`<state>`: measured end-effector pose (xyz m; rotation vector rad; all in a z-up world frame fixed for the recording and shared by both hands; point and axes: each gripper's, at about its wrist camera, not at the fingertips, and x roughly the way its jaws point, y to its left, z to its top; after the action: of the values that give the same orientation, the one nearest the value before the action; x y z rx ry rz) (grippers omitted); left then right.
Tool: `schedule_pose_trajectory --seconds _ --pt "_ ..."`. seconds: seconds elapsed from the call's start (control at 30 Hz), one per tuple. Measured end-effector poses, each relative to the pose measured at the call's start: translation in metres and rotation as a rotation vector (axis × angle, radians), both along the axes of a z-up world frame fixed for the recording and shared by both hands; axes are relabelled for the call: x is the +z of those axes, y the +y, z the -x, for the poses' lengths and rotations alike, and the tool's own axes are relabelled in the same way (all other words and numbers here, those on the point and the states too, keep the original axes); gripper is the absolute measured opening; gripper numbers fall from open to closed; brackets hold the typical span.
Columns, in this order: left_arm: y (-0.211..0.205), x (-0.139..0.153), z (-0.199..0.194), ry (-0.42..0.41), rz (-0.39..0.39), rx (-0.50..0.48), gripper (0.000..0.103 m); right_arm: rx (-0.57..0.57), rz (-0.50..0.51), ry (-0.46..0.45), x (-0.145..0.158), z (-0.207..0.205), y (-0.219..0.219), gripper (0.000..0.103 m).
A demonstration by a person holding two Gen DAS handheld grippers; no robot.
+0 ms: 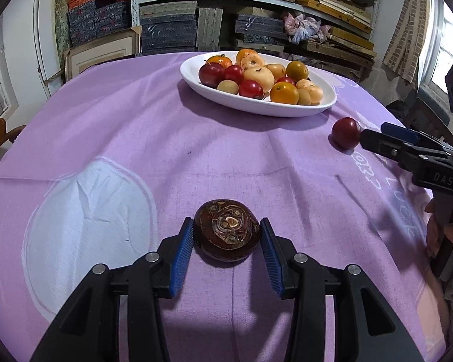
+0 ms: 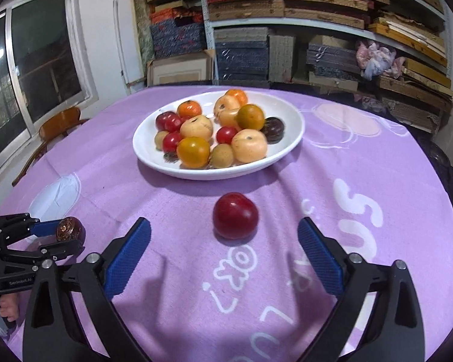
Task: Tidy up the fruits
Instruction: 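Grasp a dark brown round fruit with the left tool while the right tool grasps a red plum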
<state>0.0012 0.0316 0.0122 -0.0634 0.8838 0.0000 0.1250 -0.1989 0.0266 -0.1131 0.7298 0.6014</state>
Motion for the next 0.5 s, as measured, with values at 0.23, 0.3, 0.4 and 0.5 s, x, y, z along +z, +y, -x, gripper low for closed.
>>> schedule_pose_trajectory --seconds 0.23,0.3,0.4,0.5 --pt "-0.001 -0.001 0.000 0.001 -0.006 0.000 0.045 -0.021 0.029 0.035 -0.007 -0.011 0.009 0.060" --pt "-0.001 -0.001 0.000 0.002 -0.008 0.000 0.045 -0.030 0.027 0.059 -0.010 -0.018 0.008 0.059" --pt "-0.001 0.000 -0.001 0.001 -0.007 0.000 0.045 -0.031 0.034 0.074 -0.012 -0.025 0.011 0.051" --pt "-0.002 0.000 -0.002 0.004 -0.014 -0.001 0.045 -0.032 0.037 0.087 -0.014 -0.029 0.012 0.051"
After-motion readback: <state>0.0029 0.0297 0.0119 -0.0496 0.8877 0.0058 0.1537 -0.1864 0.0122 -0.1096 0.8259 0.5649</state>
